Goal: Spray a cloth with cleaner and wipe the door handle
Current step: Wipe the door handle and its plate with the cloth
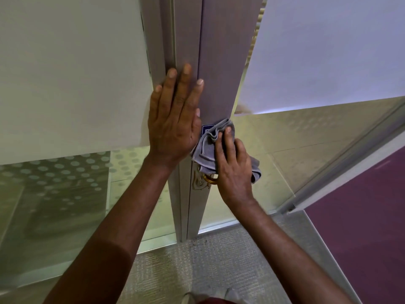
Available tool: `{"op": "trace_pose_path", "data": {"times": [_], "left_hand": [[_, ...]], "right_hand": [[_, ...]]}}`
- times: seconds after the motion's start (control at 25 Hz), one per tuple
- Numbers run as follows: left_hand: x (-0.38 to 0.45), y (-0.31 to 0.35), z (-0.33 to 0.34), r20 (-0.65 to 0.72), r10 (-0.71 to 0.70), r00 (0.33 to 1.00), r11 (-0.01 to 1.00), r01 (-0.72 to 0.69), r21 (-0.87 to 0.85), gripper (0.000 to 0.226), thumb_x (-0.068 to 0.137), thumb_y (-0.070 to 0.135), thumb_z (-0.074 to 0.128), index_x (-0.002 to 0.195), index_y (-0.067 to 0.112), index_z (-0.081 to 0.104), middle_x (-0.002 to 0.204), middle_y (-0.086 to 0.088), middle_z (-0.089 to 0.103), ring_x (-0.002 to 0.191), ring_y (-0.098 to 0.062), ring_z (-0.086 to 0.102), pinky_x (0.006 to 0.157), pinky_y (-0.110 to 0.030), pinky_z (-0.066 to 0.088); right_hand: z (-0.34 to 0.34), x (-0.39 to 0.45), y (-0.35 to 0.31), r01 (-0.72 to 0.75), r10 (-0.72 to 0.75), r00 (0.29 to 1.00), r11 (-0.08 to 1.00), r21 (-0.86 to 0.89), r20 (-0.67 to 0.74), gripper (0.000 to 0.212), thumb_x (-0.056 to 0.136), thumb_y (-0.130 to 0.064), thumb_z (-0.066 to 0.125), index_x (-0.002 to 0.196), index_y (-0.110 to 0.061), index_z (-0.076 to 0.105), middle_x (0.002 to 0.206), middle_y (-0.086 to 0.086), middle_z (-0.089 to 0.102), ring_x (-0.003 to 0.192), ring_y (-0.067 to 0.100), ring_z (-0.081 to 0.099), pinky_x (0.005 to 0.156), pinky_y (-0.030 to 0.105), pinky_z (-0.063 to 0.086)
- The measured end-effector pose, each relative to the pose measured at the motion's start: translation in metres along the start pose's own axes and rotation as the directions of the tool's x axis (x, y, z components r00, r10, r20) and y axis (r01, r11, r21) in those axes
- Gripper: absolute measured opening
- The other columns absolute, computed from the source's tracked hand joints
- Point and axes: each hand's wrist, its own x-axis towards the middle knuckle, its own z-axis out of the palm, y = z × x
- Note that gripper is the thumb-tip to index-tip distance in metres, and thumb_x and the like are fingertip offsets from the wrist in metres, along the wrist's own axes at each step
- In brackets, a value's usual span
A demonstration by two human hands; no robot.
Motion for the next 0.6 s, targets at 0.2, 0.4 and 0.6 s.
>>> {"op": "trace_pose_path", "data": {"times": [0.2, 0.4, 0.6], "left_hand": [[-0.003, -0.004, 0.011, -0.048, 0.010, 0.999, 0.997, -0.007, 0.073, 0.055, 0.108, 0.024, 0.052, 0.161, 0.015, 0.041, 0.165, -0.015, 0.038, 0.166, -0.016, -0.003, 0.135, -0.037, 0.000], [-0.003, -0.004, 0.011, -0.044, 0.001, 0.999, 0.997, 0.002, 0.076, 0.055, 0.108, 0.023, 0.050, 0.162, 0.015, 0.039, 0.164, -0.018, 0.043, 0.165, -0.013, -0.008, 0.135, -0.037, 0.000], [-0.004, -0.004, 0.011, -0.037, 0.008, 0.999, 0.996, -0.004, 0.089, 0.052, 0.111, 0.023, 0.041, 0.162, 0.014, 0.037, 0.167, -0.015, 0.033, 0.165, -0.013, -0.009, 0.135, -0.037, -0.002]], "right_hand": [[0.006, -0.025, 0.007, 0.043, -0.029, 0.976, 0.997, -0.057, 0.216, 0.087, 0.085, -0.004, 0.054, 0.165, -0.013, 0.020, 0.174, 0.008, 0.012, 0.141, 0.038, 0.038, 0.102, 0.051, 0.044], [-0.026, -0.022, 0.015, 0.027, -0.049, 0.941, 0.997, 0.068, 0.335, 0.072, 0.090, -0.016, 0.060, 0.157, -0.028, 0.038, 0.164, 0.002, 0.034, 0.128, 0.031, 0.049, 0.097, 0.045, 0.048], [-0.068, -0.004, 0.012, -0.031, 0.084, 0.977, 0.965, 0.261, -0.198, 0.070, 0.084, -0.034, 0.040, 0.152, -0.025, 0.051, 0.152, 0.002, 0.051, 0.124, 0.025, 0.048, 0.091, 0.041, 0.044]]}}
